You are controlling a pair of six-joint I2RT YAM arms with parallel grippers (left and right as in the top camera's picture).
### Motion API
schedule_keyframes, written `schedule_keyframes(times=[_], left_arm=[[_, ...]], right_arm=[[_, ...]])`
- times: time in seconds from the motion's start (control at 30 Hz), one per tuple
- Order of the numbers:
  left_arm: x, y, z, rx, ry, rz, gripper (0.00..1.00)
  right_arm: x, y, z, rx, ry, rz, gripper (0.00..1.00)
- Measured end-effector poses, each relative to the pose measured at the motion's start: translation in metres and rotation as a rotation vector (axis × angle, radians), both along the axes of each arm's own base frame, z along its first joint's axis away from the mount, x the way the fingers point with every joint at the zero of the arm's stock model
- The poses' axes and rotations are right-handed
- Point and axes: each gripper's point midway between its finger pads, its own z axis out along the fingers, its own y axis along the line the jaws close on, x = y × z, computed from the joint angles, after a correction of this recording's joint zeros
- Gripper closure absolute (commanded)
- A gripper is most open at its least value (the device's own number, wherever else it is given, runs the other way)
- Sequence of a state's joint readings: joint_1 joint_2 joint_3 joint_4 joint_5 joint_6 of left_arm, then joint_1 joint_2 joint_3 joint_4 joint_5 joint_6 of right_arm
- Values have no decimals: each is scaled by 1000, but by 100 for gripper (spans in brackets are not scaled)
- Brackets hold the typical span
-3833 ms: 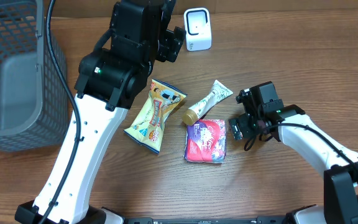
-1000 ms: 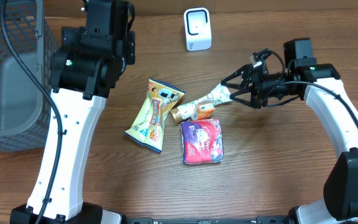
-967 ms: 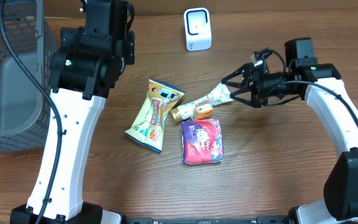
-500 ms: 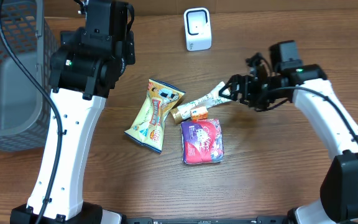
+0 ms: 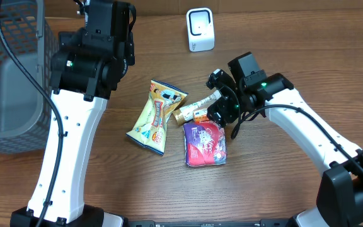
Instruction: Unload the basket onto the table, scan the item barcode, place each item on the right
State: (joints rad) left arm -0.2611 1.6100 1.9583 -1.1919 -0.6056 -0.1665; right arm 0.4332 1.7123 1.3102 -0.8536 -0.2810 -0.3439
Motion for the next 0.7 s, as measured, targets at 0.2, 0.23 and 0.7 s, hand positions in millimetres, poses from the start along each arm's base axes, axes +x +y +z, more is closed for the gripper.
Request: schedule_keyframes(times=[0.2, 0.23, 0.7], left_arm=[[0, 2, 1, 8, -4, 8, 0], [0, 2, 1, 8, -5, 9, 0], [8, 0, 9, -5, -55, 10, 0]], right_arm=[[7, 5, -1, 31, -59, 131, 0], [8, 6, -1, 34, -67, 141, 0], [59, 34, 33, 69, -469, 397, 0]])
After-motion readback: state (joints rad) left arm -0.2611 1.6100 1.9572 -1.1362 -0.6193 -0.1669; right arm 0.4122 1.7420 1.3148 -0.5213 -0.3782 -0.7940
